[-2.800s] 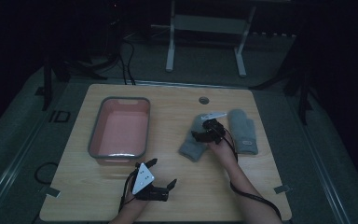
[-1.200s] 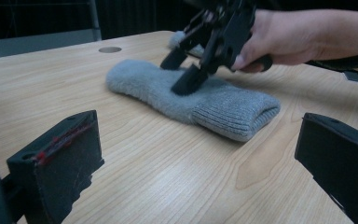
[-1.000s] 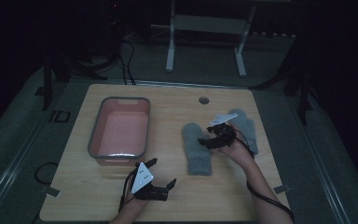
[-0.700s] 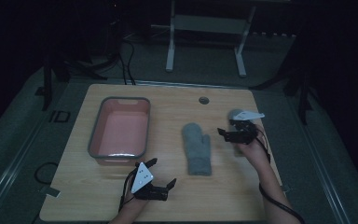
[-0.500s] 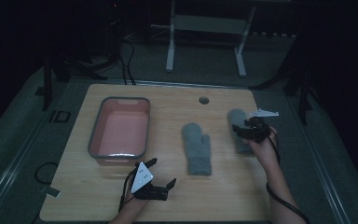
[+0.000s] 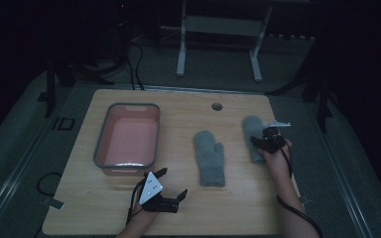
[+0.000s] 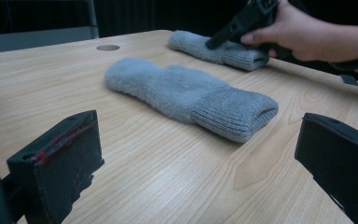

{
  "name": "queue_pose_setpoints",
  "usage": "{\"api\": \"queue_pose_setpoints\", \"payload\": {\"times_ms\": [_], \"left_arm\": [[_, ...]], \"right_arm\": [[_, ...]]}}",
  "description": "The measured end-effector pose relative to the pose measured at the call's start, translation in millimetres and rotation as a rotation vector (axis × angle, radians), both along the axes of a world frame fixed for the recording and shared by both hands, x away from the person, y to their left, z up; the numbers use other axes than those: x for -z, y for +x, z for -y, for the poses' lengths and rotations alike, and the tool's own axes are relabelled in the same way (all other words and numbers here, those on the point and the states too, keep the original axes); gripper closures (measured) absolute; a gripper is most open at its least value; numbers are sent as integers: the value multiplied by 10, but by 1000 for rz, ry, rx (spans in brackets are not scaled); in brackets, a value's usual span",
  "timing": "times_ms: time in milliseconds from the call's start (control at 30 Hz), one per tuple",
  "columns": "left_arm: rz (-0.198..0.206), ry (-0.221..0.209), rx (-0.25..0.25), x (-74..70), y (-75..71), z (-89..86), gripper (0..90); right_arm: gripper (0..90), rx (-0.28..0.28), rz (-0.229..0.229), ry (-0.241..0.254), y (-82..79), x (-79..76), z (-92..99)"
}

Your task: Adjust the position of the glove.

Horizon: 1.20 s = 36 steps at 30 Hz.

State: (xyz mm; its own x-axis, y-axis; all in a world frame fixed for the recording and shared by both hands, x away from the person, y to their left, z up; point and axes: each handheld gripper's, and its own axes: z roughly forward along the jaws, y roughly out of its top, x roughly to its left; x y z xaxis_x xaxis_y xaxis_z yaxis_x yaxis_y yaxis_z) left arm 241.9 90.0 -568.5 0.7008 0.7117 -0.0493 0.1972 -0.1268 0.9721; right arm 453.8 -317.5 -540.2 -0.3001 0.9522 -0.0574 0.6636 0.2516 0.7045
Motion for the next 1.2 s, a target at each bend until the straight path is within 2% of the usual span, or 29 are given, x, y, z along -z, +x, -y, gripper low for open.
{"api": "queue_pose_setpoints", "payload": {"times_ms": [67,133,233,300,500,567,800,900,1067,1200], "left_arm": [[0,2,1,0,0,1,9],[-1,1,1,0,0,1,9],[-3,0,1,0,2,-1,8],[-5,-1,1,-1,4,-3,8],[-8,-5,0,0,6,-5,8],[-8,-5,1,-1,6,-5,8],[-10,-6,-2,-1,8,-7,8],[-10,-6,-2,-1,8,-6,8],[-10,-6,-1,-1,8,-6,8],[-10,-6,-1,-1,8,-5,9]], "right_arm": [[502,-6,24,0,-31,58,-21],[580,11,28,29,-41,70,-16],[762,29,37,40,-67,61,-14],[811,46,42,65,-92,44,-11],[824,89,92,127,-315,-109,6],[825,81,109,120,-410,-179,5],[825,75,105,108,-789,-360,14],[824,71,108,58,-956,-347,-15],[821,50,61,71,-1103,-220,32],[818,47,36,45,-1126,-92,51]]}}
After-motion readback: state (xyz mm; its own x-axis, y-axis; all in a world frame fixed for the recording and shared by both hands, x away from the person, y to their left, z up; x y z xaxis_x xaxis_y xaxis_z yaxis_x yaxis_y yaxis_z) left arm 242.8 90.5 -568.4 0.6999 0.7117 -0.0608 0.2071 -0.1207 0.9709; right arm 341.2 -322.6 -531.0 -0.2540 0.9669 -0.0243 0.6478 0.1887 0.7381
